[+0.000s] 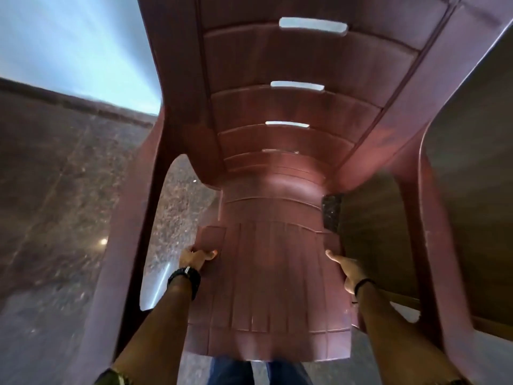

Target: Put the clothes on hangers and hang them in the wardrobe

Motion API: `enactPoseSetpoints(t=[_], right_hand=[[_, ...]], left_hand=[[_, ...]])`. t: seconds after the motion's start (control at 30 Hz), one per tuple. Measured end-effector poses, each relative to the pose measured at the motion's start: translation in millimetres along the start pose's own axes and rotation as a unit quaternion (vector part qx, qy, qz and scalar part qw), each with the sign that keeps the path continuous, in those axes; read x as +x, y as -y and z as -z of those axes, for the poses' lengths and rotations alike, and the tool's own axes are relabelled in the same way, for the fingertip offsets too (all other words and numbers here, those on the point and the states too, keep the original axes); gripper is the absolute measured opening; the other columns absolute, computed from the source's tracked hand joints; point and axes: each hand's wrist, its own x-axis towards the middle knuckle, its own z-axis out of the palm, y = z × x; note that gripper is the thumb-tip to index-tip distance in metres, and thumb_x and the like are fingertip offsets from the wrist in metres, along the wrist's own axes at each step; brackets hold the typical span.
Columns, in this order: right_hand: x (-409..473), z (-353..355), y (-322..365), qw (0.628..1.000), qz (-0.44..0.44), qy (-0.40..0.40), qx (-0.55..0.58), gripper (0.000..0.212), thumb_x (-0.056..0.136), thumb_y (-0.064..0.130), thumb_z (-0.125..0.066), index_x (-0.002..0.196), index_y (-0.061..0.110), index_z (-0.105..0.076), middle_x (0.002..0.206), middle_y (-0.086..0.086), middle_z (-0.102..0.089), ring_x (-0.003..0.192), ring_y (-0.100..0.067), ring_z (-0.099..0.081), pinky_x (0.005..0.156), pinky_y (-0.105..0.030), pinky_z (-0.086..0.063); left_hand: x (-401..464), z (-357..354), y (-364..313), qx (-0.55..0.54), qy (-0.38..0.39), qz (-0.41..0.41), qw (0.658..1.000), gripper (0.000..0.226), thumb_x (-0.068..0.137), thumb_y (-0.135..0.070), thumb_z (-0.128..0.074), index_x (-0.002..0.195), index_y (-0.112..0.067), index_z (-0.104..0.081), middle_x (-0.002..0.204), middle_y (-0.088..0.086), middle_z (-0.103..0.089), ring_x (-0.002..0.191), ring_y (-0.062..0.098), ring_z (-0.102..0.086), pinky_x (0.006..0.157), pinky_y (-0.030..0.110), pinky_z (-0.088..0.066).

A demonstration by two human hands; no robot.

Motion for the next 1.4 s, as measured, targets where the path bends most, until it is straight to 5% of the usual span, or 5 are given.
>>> enactPoseSetpoints(t=[0.43,1.03,1.13,1.3,1.4], right_hand=[[97,-28,52,0.995,0.01,-0.033,0.097,0.029,0.078,0.02,-0.076,0.1,0.002,-0.069,0.1,-0.017,-0.068,0.08,-0.028,-0.064,0.089,-0.043,-0.05],[165,-33,67,0.997,-0.027,-0.058,0.05,0.067,0.061,0.037,-0.088,0.113,0.002,-0.064,0.112,-0.016,-0.067,0.101,-0.034,-0.064,0.094,-0.051,-0.05],[169,-34,66,0.997,-0.029,-0.057,0.048,0.069,0.059,0.039,-0.088,0.112,0.001,-0.065,0.112,-0.016,-0.067,0.101,-0.033,-0.064,0.095,-0.052,-0.05],[212,-24,63,0.998,-0.003,-0.061,0.032,0.112,0.016,0.066,-0.085,0.11,0.007,-0.069,0.11,-0.01,-0.069,0.1,-0.029,-0.066,0.093,-0.05,-0.052],[212,-20,75,0.997,0.006,-0.071,0.016,0.113,0.017,0.063,-0.085,0.112,0.005,-0.067,0.111,-0.011,-0.068,0.101,-0.031,-0.065,0.093,-0.052,-0.051]], left_hand=[[159,-78,-93,0.056,0.08,0.004,0.995,0.088,0.018,-0.027,-0.087,0.102,-0.01,-0.069,0.095,0.009,-0.074,0.086,0.03,-0.07,0.082,0.052,-0.056],[227,-108,-102,0.103,0.059,0.033,0.992,0.103,0.013,-0.031,-0.087,0.112,-0.013,-0.064,0.106,0.007,-0.07,0.095,0.031,-0.066,0.086,0.054,-0.052],[191,-117,-136,0.139,0.057,0.014,0.989,0.085,0.033,-0.025,-0.09,0.112,-0.007,-0.063,0.108,0.008,-0.068,0.099,0.03,-0.064,0.09,0.052,-0.051],[230,-123,-132,0.168,0.052,0.017,0.984,0.097,0.023,-0.044,-0.088,0.111,-0.013,-0.065,0.108,0.01,-0.069,0.096,0.032,-0.066,0.084,0.054,-0.053],[218,-130,-142,0.177,0.038,-0.005,0.983,0.086,0.038,-0.036,-0.088,0.115,-0.008,-0.064,0.114,0.011,-0.067,0.103,0.031,-0.063,0.092,0.051,-0.051]])
